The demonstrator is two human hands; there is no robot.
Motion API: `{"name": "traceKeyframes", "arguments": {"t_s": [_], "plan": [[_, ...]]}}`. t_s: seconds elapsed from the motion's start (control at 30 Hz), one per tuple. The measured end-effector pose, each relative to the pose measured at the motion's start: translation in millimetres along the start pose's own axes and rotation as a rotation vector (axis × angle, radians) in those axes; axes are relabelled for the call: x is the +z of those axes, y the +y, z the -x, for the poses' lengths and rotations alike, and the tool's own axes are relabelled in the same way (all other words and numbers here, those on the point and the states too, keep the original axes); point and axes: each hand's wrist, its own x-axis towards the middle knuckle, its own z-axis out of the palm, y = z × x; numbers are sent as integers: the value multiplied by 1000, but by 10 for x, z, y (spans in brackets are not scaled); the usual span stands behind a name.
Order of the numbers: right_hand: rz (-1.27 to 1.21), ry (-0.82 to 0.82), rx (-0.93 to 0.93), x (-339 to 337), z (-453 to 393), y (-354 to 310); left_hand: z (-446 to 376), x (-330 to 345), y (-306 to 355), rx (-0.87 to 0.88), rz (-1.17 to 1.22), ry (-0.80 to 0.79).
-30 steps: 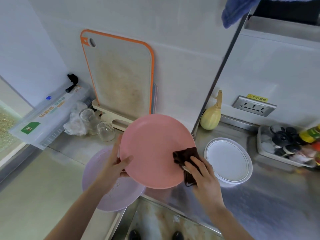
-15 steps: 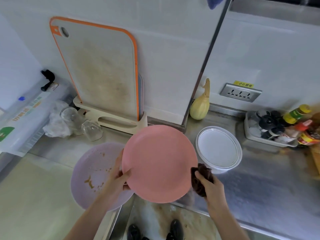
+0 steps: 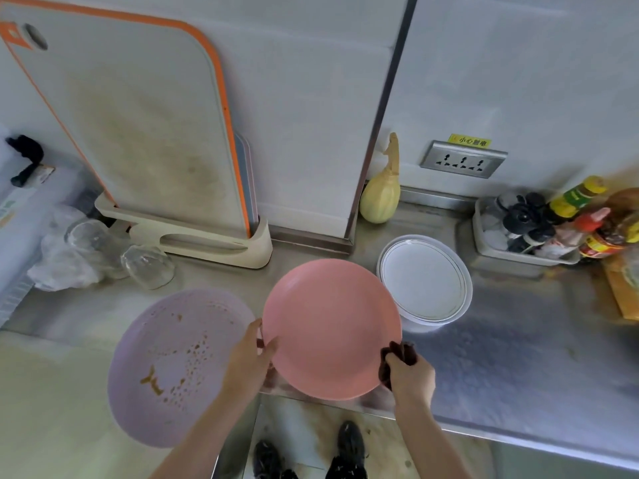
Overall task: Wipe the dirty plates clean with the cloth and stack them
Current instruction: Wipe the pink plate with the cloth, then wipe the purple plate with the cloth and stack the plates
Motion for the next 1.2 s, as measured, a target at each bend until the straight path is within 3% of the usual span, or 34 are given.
{"name": "traceKeyframes", "arguments": {"t_s": [0.2,0.6,0.87,1.07,1.2], "plan": [[43,18,-58,197,-62,-144,88,-352,-301,-64,-76,274],[353,-48,-166,236,-113,-304,153,-579,-435,-80,-103,281],[218,3,-429,-141,199,-93,217,-677,-471,-40,-113,278],[138,-225,-495,96,584,-153,239,-763,-525,-84,-52,294],[199,-469,-582,481,943,-30,320,-1038,-740,-137,-39,437]]}}
